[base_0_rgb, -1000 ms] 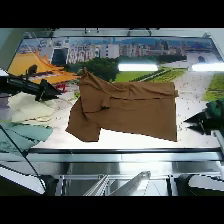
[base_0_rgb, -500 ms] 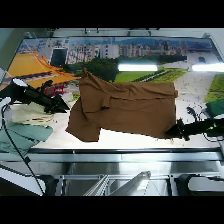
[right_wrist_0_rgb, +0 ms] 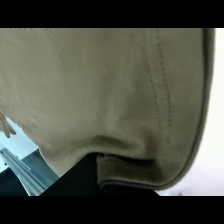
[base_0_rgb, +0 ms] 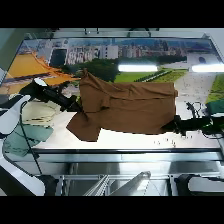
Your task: Fold the shirts.
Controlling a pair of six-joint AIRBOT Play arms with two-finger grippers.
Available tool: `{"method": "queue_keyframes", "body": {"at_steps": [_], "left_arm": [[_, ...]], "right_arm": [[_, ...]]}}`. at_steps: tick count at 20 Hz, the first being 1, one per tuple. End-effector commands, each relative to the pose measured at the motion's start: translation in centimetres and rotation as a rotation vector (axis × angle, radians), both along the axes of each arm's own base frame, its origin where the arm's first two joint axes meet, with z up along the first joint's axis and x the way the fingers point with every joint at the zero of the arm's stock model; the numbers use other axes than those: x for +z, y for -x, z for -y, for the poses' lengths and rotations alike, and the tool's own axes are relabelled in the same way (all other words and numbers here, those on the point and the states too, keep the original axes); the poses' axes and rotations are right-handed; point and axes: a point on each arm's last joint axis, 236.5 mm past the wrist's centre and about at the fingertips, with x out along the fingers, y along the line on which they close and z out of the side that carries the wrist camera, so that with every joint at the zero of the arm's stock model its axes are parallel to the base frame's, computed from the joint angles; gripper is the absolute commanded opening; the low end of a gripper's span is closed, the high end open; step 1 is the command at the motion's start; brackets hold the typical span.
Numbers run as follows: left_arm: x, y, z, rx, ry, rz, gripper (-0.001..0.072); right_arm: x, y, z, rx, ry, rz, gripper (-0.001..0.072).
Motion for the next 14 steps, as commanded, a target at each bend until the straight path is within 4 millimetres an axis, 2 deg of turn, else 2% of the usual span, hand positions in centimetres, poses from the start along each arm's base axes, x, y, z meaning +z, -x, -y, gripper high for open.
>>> {"method": "queue_keyframes", "body": {"at_steps": [1, 3, 5, 7, 8, 9, 12, 14], "left_arm": [[1.8, 2.0, 1.4, -0.127, 0.058, -0.05, 0.0017], [5.1, 2.1, 0.1, -0.11, 0.07, -0.03, 0.0017], [8.9, 1.9, -1.7, -0.052, 0.068, 0.049, 0.0023], [13.7, 2.5, -3.7, 0.017, 0.07, 0.162, 0.0024], [16.8, 2.7, -3.9, 0.052, 0.116, 0.245, 0.0025], [20.7, 3.1, -3.6, 0.09, 0.198, 0.353, 0.0025], [35.7, 5.9, -3.3, 0.154, 0.453, 0.803, 0.0026], [44.8, 9.0, -4.1, 0.198, 0.49, 1.124, 0.0026]], "right_arm": [[3.1, 0.9, -1.2, 0.057, -0.097, 0.015, 0.0016], [5.3, 0.5, 0.0, 0.01, -0.102, 0.043, 0.0016], [8.1, -0.6, 2.2, -0.078, -0.063, 0.118, 0.0016], [13.6, -2.1, 3.3, -0.18, -0.105, 0.281, 0.0016], [17.1, -2.8, 3.6, -0.224, -0.148, 0.388, 0.0016], [21.3, -3.2, 3.7, -0.259, -0.195, 0.508, 0.0016], [33.8, -3.4, 3.4, -0.327, -0.27, 0.882, 0.0017], [43.5, -1.6, 2.7, -0.356, -0.291, 1.183, 0.0017]]}}
